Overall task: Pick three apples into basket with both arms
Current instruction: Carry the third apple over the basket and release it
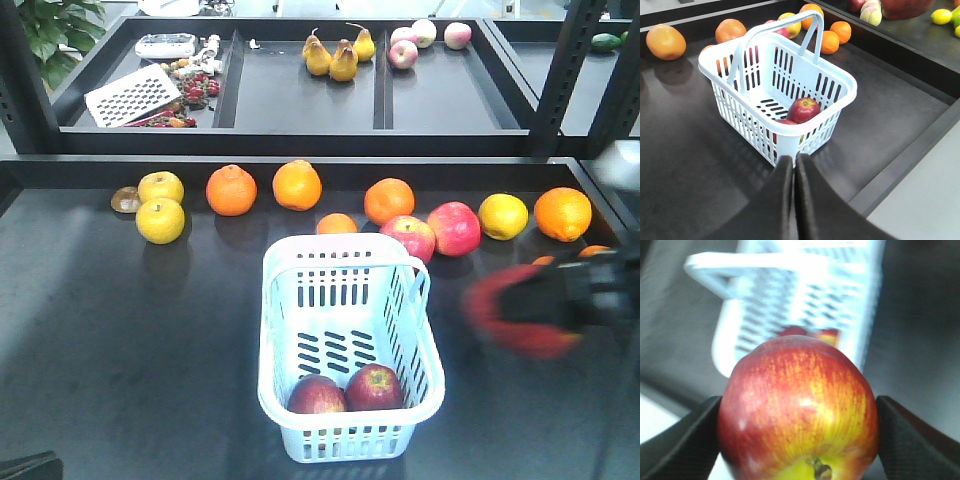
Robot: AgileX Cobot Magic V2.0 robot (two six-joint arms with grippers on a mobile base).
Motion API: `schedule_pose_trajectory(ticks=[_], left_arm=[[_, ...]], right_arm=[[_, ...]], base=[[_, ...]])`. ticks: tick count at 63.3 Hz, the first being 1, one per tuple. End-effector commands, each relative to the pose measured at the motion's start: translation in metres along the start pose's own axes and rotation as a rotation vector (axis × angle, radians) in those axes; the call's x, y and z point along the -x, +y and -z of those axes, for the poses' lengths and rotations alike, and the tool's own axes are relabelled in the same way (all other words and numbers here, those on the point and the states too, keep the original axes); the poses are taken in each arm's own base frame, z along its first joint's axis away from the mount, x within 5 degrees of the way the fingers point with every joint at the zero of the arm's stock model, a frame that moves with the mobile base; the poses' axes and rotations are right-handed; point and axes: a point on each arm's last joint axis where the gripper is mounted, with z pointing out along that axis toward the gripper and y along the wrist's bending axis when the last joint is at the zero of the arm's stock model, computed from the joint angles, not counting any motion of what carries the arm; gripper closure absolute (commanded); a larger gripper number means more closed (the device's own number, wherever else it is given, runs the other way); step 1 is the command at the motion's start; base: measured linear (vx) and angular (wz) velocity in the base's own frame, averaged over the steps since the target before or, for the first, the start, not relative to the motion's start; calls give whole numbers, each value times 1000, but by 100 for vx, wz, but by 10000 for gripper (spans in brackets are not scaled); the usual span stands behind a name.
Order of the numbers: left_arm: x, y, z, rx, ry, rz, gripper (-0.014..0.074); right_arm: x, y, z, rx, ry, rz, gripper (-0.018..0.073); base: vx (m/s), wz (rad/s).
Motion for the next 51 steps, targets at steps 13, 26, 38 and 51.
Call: schedule_pose_trajectory(ticks=[13,26,38,51], left_arm=[[11,0,2,10,-66,26,603],[11,0,2,9,-66,26,603],[11,0,2,9,-65,26,603],[11,0,2,10,-66,26,603]], right_arm=[[24,45,-81,15,-65,135,480],[36,37,-111,22,-64,55,120],[36,35,-115,7,-52,71,-151],[36,34,-115,5,-51,73,-153]], base=[[0,0],[0,0],[0,0],[0,0]])
